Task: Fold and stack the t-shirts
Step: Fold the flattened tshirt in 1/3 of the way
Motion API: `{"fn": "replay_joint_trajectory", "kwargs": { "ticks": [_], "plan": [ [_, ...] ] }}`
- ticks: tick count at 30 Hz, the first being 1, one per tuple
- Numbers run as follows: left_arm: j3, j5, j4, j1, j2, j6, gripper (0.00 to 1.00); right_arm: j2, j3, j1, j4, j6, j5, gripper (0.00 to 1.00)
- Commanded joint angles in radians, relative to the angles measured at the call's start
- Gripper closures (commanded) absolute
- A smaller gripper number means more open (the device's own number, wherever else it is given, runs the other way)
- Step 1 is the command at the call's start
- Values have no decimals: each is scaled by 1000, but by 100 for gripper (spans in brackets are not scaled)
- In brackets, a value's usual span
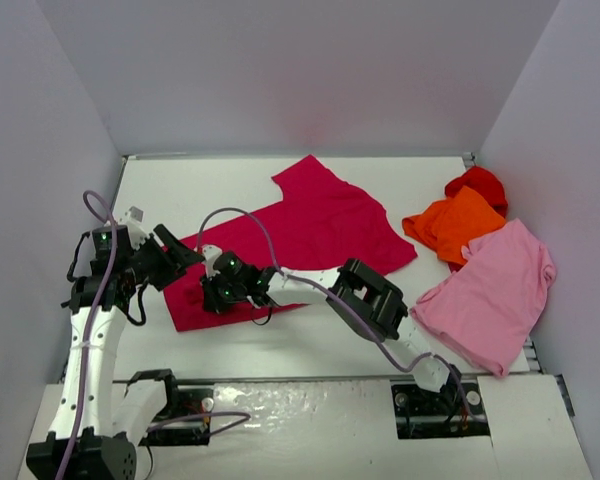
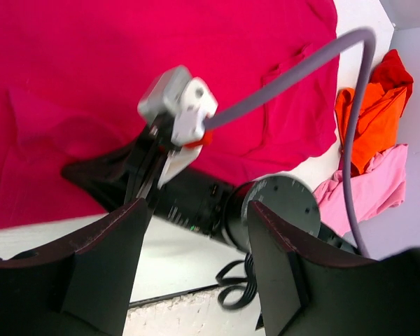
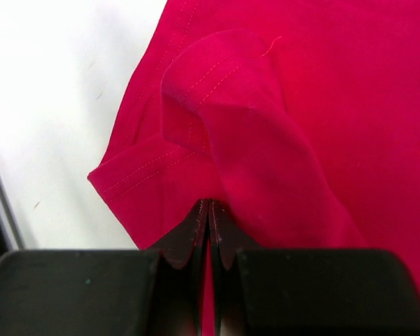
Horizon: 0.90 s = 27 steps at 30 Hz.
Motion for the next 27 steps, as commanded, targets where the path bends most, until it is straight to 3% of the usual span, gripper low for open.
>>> {"fn": "replay_joint_trajectory", "kwargs": {
  "ticks": [1,7,17,27],
  "plan": [
    [20,19,53,2,-5,-10,44,-38,-82,65,-135,22,-43,100],
    [5,24,70,2,-4,-18,44,-88,-176,83,-176,11,14,100],
    [2,25,87,2,10,-22,44,-339,-449,46,-250,63,236,100],
    [-11,36,118,1,24,-35,44,-417,-504,31,-267,75,266,100]
  ]
}}
